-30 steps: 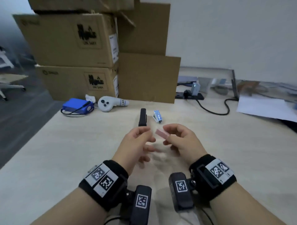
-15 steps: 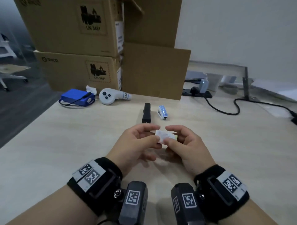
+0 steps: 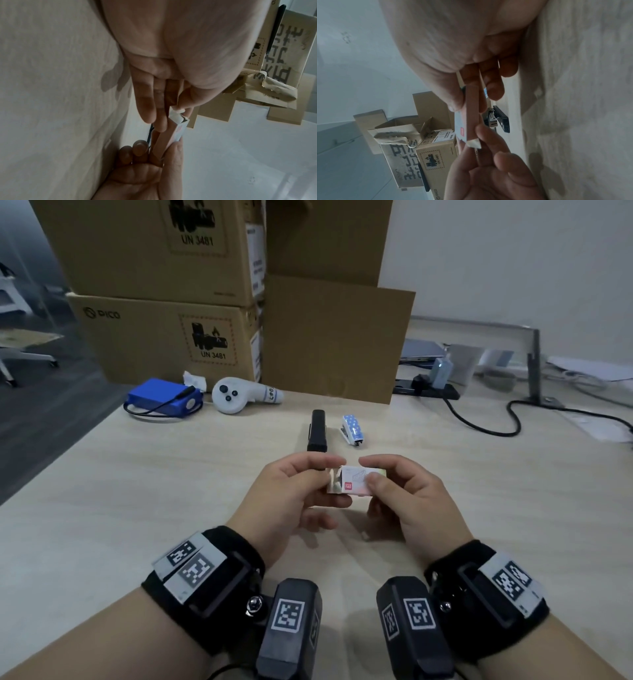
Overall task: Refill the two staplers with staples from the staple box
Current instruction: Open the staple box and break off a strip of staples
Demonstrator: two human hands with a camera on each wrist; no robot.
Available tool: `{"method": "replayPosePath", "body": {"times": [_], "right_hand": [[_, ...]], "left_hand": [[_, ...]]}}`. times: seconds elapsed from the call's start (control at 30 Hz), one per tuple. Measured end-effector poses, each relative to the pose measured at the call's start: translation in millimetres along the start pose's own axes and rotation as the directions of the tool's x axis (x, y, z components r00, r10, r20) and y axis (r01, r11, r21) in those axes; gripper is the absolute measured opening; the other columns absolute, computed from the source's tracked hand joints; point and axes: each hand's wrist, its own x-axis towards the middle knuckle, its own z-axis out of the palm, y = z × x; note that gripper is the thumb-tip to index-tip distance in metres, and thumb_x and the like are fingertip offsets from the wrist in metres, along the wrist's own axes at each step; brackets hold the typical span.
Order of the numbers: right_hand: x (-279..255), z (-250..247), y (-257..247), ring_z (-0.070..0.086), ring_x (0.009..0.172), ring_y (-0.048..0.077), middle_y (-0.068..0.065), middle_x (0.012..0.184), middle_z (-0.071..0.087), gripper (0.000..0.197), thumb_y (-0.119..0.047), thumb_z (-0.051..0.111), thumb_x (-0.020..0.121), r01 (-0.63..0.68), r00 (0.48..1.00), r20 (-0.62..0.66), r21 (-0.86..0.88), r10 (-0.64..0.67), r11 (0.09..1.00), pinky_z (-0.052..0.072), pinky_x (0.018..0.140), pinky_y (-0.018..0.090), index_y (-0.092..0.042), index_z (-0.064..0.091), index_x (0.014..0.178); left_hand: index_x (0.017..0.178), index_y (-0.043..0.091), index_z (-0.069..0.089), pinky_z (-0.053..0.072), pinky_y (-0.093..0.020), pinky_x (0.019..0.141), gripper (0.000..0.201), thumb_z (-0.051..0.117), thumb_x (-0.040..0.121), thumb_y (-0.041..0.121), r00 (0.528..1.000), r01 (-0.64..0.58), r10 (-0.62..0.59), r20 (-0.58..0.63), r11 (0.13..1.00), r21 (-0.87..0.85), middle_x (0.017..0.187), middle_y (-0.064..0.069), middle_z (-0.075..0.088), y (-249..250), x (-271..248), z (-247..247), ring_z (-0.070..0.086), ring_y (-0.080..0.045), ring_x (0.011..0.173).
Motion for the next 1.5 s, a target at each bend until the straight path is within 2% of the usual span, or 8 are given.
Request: {"method": "replayPosePath", "body": {"times": [0.13, 0.33, 0.5, 0.7, 0.9, 1.03, 1.33, 1.5], "right_hand": [[1.1, 0.3, 1.1, 0.054, 0.056, 0.015, 0.002, 0.074, 0.064, 0.018, -0.012, 0.063, 0.094, -0.005, 1.000, 0.013, 0.012, 0.005, 1.000, 0.043, 0.061, 0.035, -0.022, 0.075, 0.103], [1.3, 1.1, 0.2, 0.054, 0.057, 0.018, -0.003, 0.075, 0.070, 0.018, -0.012, 0.059, 0.097, -0.047, 0.999, 0.004, 0.059, 0.047, 0.997, 0.051, 0.067, 0.064, -0.019, 0.073, 0.106], [0.8, 1.7, -2.4, 0.054, 0.054, 0.015, -0.001, 0.072, 0.067, 0.019, -0.007, 0.056, 0.098, -0.079, 0.997, 0.004, 0.091, 0.079, 0.993, 0.055, 0.058, 0.046, -0.013, 0.072, 0.106], [2.1, 1.2, 0.8, 0.054, 0.054, 0.016, -0.002, 0.076, 0.071, 0.019, -0.007, 0.057, 0.098, -0.059, 0.998, 0.016, 0.081, 0.057, 0.995, 0.051, 0.064, 0.051, -0.015, 0.073, 0.106], [3.0, 1.2, 2.0, 0.055, 0.055, 0.017, -0.005, 0.067, 0.065, 0.017, -0.019, 0.062, 0.092, -0.023, 1.000, 0.002, 0.057, 0.023, 0.998, 0.048, 0.062, 0.052, -0.022, 0.074, 0.103], [4.0, 0.6, 1.6, 0.056, 0.052, 0.015, -0.004, 0.067, 0.064, 0.021, -0.009, 0.056, 0.098, -0.043, 0.998, -0.034, 0.066, 0.046, 0.997, 0.043, 0.057, 0.033, -0.021, 0.073, 0.103], [6.9, -0.9, 0.8, 0.054, 0.049, 0.018, 0.002, 0.056, 0.058, 0.014, -0.011, 0.059, 0.096, -0.094, 0.992, -0.073, 0.151, 0.106, 0.984, 0.041, 0.049, 0.026, -0.014, 0.072, 0.102], [4.8, -0.7, -0.6, 0.055, 0.052, 0.016, 0.007, 0.067, 0.064, 0.012, -0.014, 0.061, 0.096, -0.015, 0.993, -0.111, 0.106, 0.027, 0.994, 0.044, 0.052, 0.028, -0.016, 0.072, 0.101]], "left_hand": [[0.098, 0.010, 0.071, 0.051, -0.028, 0.046, 0.007, 0.068, 0.092, 0.011, 1.000, -0.016, 0.016, 0.003, 0.999, 0.031, 0.086, -0.010, 0.074, -1.5, -0.7, 2.2, 0.072, -0.019, 0.065], [0.108, 0.006, 0.070, 0.053, -0.030, 0.050, 0.025, 0.057, 0.092, -0.007, 0.999, 0.015, -0.015, 0.040, 1.000, 0.012, 0.092, -0.012, 0.077, -1.1, 0.2, -0.1, 0.073, -0.021, 0.071], [0.102, 0.010, 0.070, 0.053, -0.029, 0.049, 0.017, 0.060, 0.094, -0.001, 0.999, 0.014, -0.015, 0.030, 0.999, 0.034, 0.089, -0.010, 0.075, -1.2, -0.2, 2.2, 0.071, -0.018, 0.067], [0.097, 0.012, 0.069, 0.050, -0.027, 0.045, 0.015, 0.055, 0.101, 0.015, 0.999, 0.037, -0.037, 0.019, 0.999, -0.002, 0.079, -0.007, 0.075, 0.4, 0.6, 2.9, 0.071, -0.018, 0.062], [0.102, 0.012, 0.068, 0.047, -0.024, 0.051, 0.019, 0.059, 0.094, -0.003, 0.996, 0.025, -0.025, 0.083, 1.000, 0.006, 0.078, -0.003, 0.075, 0.1, 1.2, -0.8, 0.070, -0.018, 0.068], [0.108, 0.011, 0.065, 0.049, -0.025, 0.053, 0.035, 0.059, 0.087, -0.017, 0.994, -0.025, 0.023, 0.107, 1.000, 0.017, 0.089, -0.007, 0.074, -3.4, 1.1, -3.1, 0.071, -0.019, 0.073], [0.081, 0.025, 0.065, 0.051, -0.043, 0.059, 0.029, 0.076, 0.081, -0.002, 0.983, -0.180, 0.180, 0.022, 0.953, 0.244, 0.110, -0.009, 0.071, -8.7, 2.6, -4.8, 0.065, -0.029, 0.064], [0.085, 0.024, 0.076, 0.053, -0.035, 0.057, 0.018, 0.078, 0.083, 0.007, 0.990, -0.119, 0.135, -0.027, 0.941, 0.315, 0.072, -0.005, 0.074, -11.1, 4.4, -4.9, 0.062, -0.021, 0.049]]}}
